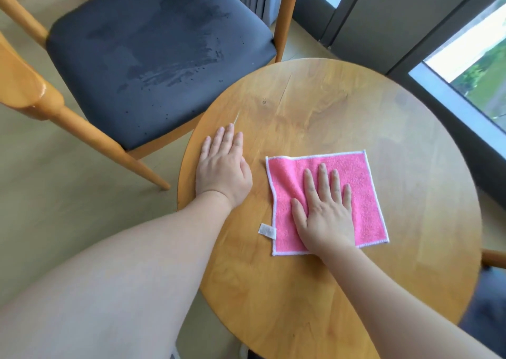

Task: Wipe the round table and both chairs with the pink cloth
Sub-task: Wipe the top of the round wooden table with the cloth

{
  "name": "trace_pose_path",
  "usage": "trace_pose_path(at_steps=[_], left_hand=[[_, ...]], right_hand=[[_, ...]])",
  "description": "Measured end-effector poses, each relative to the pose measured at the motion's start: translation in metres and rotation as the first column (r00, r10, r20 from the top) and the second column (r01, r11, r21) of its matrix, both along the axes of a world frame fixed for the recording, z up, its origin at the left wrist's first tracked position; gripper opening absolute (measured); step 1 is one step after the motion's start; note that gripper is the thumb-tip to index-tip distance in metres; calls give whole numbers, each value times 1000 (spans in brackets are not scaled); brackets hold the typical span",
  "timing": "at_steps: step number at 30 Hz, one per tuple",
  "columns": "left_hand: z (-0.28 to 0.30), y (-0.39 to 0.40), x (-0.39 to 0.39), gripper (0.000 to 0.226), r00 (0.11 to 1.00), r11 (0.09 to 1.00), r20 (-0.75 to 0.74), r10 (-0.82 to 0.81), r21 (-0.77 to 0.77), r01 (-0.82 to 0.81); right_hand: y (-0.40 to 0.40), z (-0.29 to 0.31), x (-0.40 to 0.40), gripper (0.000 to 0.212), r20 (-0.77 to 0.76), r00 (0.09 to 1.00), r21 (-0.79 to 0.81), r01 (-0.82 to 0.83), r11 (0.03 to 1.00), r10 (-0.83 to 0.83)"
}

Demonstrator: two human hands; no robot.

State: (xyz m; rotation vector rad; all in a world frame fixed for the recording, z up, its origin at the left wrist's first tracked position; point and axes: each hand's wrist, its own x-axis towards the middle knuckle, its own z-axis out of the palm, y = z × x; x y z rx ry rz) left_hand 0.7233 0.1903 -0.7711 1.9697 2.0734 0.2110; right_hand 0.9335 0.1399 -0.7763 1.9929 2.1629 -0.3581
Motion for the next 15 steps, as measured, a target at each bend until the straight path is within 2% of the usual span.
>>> trace_pose_path(at_steps=[6,12,15], left_hand=[[2,-26,-38,59,990,990,30,-135,-24,136],[20,-38,-67,45,950,999,309,-46,6,47],[28,-47,-80,41,936,1000,352,-22,22,15]], right_hand=[[14,1,-4,75,32,999,2,9,1000,-9],[65,0,-48,78,7,1000,38,29,999,-29],[91,-2,-74,77,-7,1000,61,16,998,-16]])
